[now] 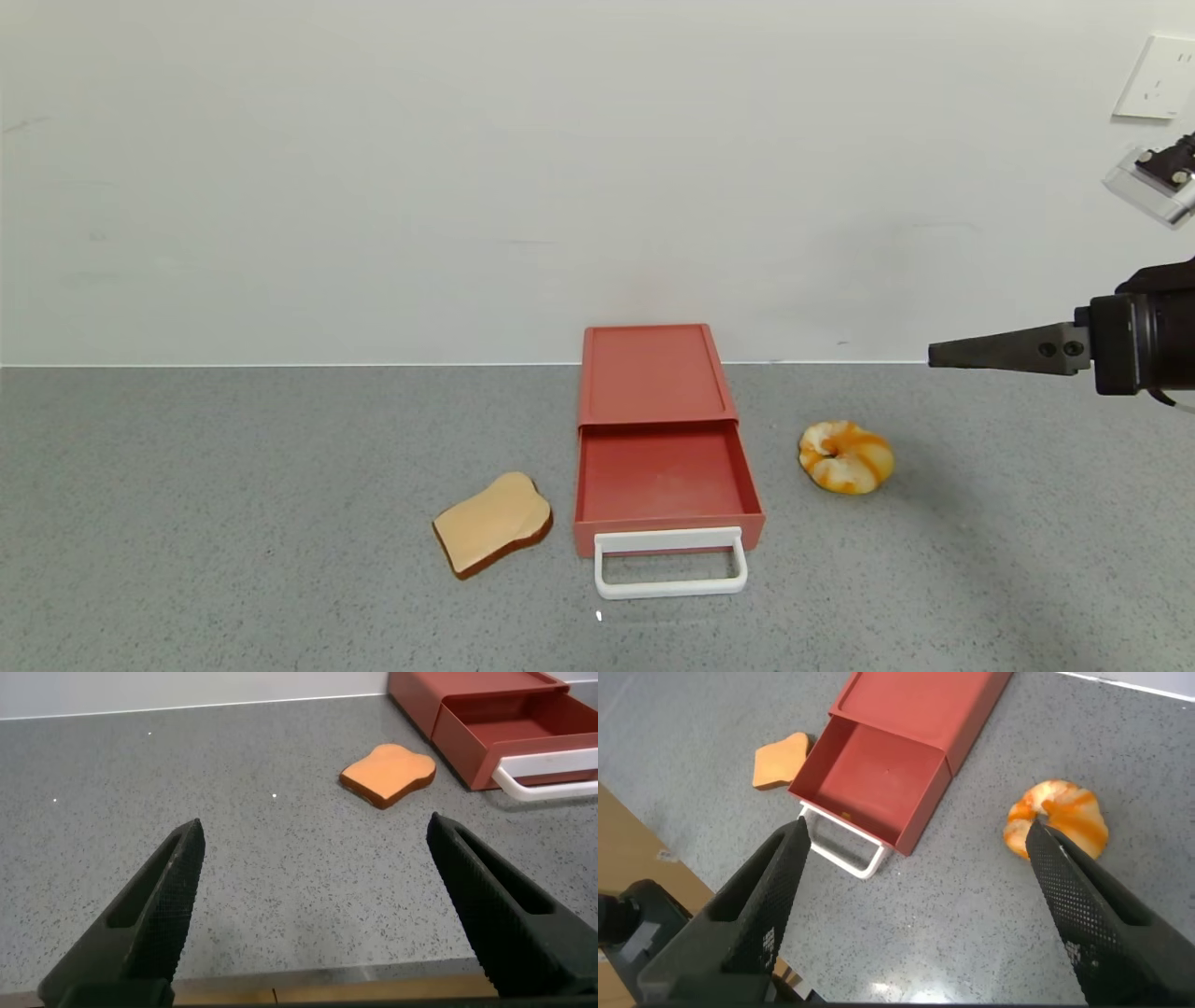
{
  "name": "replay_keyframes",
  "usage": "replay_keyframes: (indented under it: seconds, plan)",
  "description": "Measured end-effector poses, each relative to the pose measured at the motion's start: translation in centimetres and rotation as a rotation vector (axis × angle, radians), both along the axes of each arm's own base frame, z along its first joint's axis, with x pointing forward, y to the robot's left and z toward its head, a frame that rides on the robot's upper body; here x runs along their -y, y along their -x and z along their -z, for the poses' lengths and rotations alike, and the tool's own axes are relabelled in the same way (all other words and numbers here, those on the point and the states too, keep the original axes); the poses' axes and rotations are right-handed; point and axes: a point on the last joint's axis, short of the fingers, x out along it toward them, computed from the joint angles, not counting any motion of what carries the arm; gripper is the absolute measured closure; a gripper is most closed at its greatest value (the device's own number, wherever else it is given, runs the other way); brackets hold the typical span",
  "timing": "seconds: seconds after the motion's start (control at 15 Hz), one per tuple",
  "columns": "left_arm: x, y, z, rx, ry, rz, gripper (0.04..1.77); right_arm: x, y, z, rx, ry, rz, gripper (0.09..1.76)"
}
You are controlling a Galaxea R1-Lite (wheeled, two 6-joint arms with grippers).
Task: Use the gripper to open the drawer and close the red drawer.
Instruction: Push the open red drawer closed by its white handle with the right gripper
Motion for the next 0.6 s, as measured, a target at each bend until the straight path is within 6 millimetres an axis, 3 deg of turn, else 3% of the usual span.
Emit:
replay_keyframes:
  seconds: [0.6]
  plan:
    - [0.0,0.0,0.0,0.0,0.0,0.0,0.09,0.23,0.3,0.02,0.004,-0.002,0.005,0.14]
